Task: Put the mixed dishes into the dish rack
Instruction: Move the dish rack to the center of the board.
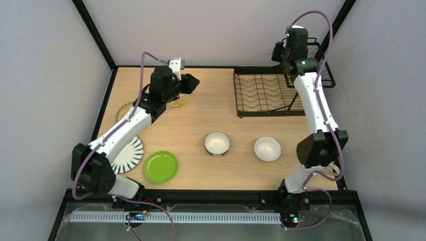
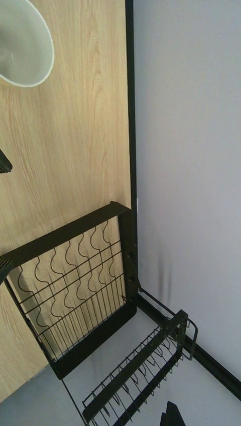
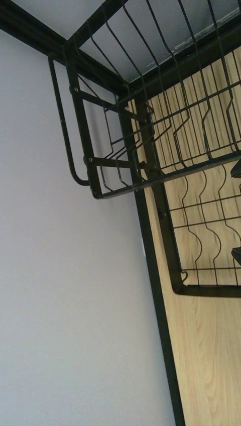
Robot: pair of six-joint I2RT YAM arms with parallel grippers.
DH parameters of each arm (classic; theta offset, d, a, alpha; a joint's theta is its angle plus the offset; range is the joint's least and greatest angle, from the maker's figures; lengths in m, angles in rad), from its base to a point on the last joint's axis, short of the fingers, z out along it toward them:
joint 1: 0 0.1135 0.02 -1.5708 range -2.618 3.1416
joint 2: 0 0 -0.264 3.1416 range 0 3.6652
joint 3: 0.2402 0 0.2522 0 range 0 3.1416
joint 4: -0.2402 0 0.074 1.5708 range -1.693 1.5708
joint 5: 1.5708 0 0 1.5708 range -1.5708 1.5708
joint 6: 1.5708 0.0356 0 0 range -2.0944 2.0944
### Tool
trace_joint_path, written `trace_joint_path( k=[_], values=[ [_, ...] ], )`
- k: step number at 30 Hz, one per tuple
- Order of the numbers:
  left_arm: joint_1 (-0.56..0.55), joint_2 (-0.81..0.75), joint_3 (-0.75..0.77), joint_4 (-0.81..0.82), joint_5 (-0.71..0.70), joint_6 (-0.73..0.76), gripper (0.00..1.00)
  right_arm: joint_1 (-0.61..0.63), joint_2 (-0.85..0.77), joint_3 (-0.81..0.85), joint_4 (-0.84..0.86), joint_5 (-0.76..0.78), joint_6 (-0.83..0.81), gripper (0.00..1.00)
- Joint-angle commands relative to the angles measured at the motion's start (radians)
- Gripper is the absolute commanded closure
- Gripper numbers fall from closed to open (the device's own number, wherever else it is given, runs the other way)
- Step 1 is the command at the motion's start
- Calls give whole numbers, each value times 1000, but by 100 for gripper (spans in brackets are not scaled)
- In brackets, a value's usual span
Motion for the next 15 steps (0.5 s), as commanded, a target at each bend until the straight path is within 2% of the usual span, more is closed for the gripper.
trace_joint_path(
  k=[1,6,15],
  values=[
    [-13,16,30,-34,-16,11,1,-2,46,68,-79,62,-10,23],
    [-22,24,24,-37,-16,3,1,-3,78,81,-98,16,-5,27],
    [-27,46,33,-50,-15,-1,1,-3,125,101,-181,26,7,26]
  ],
)
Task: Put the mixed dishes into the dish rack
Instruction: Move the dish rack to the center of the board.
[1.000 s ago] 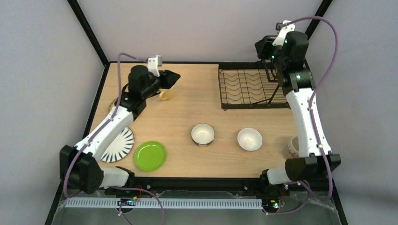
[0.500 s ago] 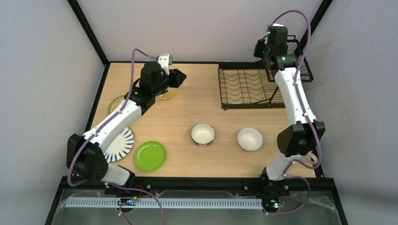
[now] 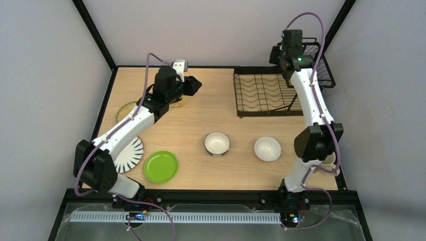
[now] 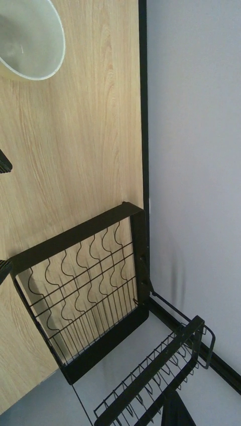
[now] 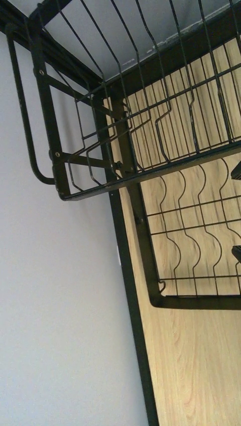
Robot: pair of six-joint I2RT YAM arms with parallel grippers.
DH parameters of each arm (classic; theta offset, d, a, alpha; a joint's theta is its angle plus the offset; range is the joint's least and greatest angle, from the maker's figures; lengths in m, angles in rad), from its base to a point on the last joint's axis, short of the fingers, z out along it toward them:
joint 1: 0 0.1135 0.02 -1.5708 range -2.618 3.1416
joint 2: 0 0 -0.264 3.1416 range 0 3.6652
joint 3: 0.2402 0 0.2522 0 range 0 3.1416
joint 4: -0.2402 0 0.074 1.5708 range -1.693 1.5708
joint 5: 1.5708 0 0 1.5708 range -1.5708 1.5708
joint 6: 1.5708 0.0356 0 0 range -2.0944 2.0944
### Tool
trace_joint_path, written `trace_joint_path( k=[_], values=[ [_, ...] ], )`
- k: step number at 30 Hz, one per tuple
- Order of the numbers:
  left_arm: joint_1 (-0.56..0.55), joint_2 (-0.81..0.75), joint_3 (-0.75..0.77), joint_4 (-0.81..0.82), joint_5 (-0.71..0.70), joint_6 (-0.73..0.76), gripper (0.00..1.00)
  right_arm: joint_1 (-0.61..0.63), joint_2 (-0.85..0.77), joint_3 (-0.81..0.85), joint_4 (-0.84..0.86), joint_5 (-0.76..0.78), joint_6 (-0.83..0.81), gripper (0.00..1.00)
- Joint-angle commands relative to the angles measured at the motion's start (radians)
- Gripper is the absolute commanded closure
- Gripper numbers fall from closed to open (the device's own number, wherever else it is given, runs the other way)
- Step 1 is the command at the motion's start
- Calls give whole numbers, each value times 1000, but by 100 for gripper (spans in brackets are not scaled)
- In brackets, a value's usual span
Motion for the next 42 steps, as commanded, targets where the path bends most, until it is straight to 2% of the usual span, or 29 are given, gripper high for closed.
trace_joint_path(
  k=[1,12,15,19,42],
  values=[
    [-5,17,31,-35,-4,0,1,-3,32,31,-92,26,10,26],
    [-5,22,32,-37,5,12,1,-27,-4,26,-102,224,90,25],
    [-5,27,31,-36,13,12,1,-47,-13,16,-104,257,103,18],
    [-5,37,33,-32,27,4,1,-69,-8,10,-116,253,110,8],
    [-5,71,48,-35,26,-12,1,-95,-9,-99,-72,161,139,8]
  ],
)
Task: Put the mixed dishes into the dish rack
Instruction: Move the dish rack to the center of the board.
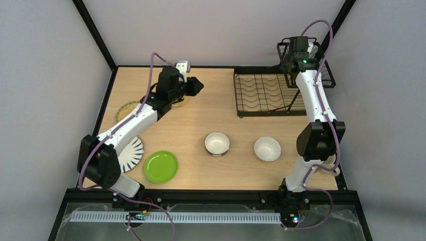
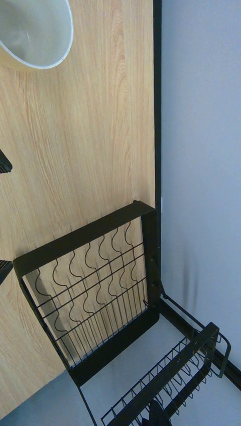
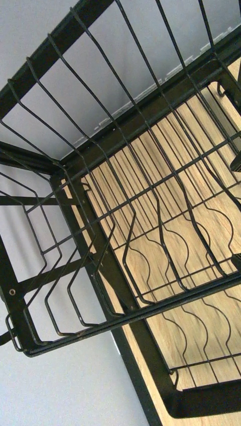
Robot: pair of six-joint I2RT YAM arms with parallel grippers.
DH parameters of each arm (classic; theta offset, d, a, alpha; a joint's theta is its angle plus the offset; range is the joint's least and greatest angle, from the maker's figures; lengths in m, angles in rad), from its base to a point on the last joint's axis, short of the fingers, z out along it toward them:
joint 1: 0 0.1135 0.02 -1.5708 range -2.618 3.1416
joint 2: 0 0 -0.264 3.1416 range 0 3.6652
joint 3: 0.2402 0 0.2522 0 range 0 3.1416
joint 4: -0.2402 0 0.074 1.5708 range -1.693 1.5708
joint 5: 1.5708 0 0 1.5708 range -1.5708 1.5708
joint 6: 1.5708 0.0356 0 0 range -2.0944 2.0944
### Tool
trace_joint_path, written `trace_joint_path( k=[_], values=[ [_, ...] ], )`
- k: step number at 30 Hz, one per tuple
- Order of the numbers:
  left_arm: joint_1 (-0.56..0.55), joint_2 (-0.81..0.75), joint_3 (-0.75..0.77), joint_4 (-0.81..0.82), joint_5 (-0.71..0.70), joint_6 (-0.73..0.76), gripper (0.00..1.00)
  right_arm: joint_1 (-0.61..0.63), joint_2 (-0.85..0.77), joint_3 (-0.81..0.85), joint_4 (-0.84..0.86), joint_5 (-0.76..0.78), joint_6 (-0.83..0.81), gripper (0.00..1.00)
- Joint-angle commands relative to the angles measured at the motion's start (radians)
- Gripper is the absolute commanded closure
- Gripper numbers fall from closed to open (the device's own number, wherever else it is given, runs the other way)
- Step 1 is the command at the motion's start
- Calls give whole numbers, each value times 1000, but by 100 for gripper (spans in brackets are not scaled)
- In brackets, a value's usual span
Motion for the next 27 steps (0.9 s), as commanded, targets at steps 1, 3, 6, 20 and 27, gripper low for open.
trace_joint_path(
  k=[1,3,6,20,27],
  values=[
    [-6,14,33,-29,2,0,1,-9,-17,-20,0,-27,20,9],
    [-5,16,35,-31,-1,1,1,-9,-12,-21,2,-36,24,10],
    [-5,20,37,-34,-2,3,1,-12,-6,-21,5,-45,27,12],
    [-6,48,65,-46,-14,2,1,-17,18,-44,12,-86,29,42],
    [-5,57,67,-48,-21,2,1,-17,23,-69,17,-109,32,58]
  ],
)
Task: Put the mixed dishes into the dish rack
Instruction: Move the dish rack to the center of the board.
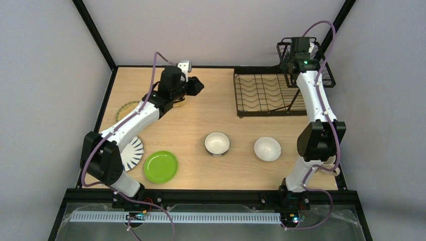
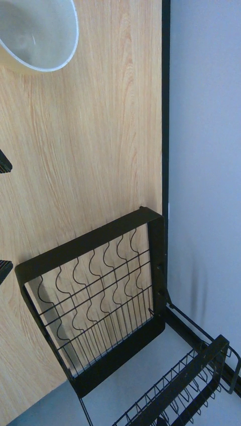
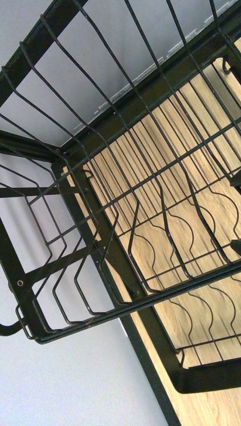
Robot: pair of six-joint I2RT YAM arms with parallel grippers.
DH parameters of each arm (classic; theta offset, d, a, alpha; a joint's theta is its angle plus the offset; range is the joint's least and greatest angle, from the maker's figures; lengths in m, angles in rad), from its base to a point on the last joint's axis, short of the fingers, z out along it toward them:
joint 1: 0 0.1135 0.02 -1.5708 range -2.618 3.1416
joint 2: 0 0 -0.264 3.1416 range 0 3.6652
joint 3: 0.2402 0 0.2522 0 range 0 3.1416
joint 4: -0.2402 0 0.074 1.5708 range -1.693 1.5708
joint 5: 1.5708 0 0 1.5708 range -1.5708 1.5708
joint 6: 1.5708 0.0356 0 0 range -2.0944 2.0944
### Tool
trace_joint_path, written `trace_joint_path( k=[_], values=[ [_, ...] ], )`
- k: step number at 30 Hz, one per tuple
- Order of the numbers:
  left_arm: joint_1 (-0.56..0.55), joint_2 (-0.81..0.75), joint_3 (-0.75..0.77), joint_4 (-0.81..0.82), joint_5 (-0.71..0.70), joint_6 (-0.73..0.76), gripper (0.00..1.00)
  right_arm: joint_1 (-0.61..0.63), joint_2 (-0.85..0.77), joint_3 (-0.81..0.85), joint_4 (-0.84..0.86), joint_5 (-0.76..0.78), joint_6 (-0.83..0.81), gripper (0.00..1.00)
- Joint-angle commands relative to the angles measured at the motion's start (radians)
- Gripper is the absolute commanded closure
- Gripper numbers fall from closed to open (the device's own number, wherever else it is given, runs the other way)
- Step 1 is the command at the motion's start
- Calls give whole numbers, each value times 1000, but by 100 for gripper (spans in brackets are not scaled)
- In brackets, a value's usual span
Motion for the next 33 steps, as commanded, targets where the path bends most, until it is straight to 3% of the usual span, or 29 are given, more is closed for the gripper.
trace_joint_path(
  k=[1,10,20,33],
  values=[
    [-5,22,34,-17,-12,1,1,-5,25,-47,-28,-48,-8,63],
    [-5,29,31,-16,-19,-4,1,-5,37,-51,-33,-63,-24,99],
    [-6,41,33,-1,-10,-28,1,-5,28,-43,-52,-177,-109,100],
    [-7,40,36,5,-9,-36,1,-3,-37,-87,-40,-177,-98,100]
  ],
)
